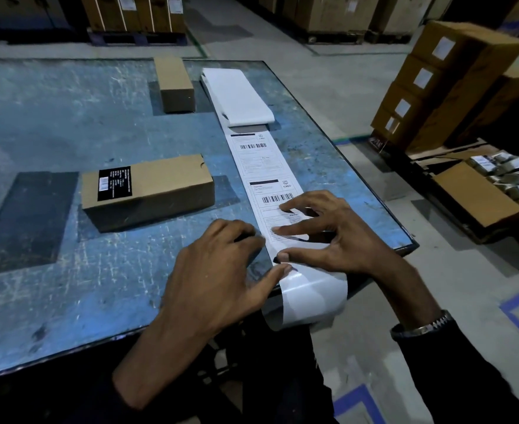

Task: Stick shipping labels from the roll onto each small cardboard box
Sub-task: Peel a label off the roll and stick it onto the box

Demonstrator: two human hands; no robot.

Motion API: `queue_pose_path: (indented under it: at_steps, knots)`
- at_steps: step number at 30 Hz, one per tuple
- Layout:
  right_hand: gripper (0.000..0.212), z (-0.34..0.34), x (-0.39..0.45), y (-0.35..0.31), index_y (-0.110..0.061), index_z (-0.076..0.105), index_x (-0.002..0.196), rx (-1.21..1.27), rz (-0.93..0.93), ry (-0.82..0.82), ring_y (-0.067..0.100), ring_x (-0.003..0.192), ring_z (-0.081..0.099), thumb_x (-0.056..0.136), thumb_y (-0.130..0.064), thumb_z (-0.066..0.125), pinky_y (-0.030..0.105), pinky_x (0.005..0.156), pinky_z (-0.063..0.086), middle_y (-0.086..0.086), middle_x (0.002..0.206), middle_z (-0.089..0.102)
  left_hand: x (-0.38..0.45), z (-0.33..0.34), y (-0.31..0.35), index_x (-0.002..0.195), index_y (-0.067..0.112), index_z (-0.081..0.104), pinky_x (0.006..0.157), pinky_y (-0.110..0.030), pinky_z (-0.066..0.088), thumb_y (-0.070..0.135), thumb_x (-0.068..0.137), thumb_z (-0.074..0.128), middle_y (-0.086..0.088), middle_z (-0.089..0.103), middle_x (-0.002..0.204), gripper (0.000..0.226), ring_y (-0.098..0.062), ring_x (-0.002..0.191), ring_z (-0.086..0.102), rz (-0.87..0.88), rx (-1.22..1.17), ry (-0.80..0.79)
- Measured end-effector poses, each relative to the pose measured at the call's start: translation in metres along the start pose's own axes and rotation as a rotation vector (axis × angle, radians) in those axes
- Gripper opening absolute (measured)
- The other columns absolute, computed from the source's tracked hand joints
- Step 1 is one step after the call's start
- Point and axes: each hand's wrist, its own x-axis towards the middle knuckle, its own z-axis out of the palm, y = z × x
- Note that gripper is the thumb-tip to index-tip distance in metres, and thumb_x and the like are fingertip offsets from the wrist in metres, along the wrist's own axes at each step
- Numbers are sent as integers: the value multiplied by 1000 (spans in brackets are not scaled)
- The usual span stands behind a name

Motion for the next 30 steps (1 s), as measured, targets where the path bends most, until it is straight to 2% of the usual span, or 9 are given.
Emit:
queue_pose_path:
  at_steps: [3,7,11,14,16,20,22,24,30]
  knots:
    - [43,3,-6,-3,-47,81,115,-9,-17,-6,10,134,55,82,-75,75,49,103,51,-19,142,63,-20,8,11,115,28,81,80,-32,56,65,93,67,14,72,118,45,-13,116,62,-10,-48,30]
    - [37,4,-24,-6,-38,85,109,58,-27,19,17,131,59,82,-63,83,49,102,53,-13,137,67,-38,21,23,119,23,81,93,-38,56,52,95,73,7,73,124,38,-18,121,63,-19,-109,118]
    - [34,9,-40,-14,-32,86,108,74,-68,62,21,125,61,84,-55,84,49,99,55,-8,132,69,-65,33,38,106,17,84,90,-42,54,29,94,80,3,77,112,17,-25,105,68,-9,-194,324]
    - [31,10,-47,-17,-30,86,109,91,-82,69,22,125,61,84,-49,86,46,100,55,-5,131,70,-87,36,49,95,15,84,80,-40,57,21,95,78,3,77,102,9,-22,92,72,-60,-294,414]
    - [31,11,-50,-18,-29,86,108,104,-68,71,22,125,61,85,-49,85,46,101,54,-6,130,70,-94,37,54,94,20,83,74,-37,59,25,96,76,9,77,98,9,-13,87,74,-172,-367,394]
    - [28,10,-52,-21,-29,87,106,107,-60,76,22,125,61,86,-50,83,44,100,54,-6,129,71,-89,44,56,105,35,83,72,-33,62,51,96,71,20,79,95,21,-1,79,75,-523,-630,172]
    - [26,10,-54,-22,-29,87,106,114,-64,70,23,127,60,87,-47,84,45,101,54,-6,130,70,-80,45,59,100,33,84,65,-25,58,34,98,78,12,81,89,7,-10,72,77,-633,-948,130]
    - [26,10,-58,-23,-29,86,108,119,-65,59,23,129,59,87,-44,86,48,101,53,-6,131,69,-74,42,64,96,26,83,57,-17,51,14,97,76,1,80,81,14,-20,63,76,-683,-1116,129]
    - [17,13,-60,-36,-26,87,104,149,-114,70,25,129,58,89,-33,89,51,96,52,-5,125,72,-69,38,64,98,16,83,56,-16,49,3,97,72,-7,75,68,17,-20,56,73,-684,-1223,126]
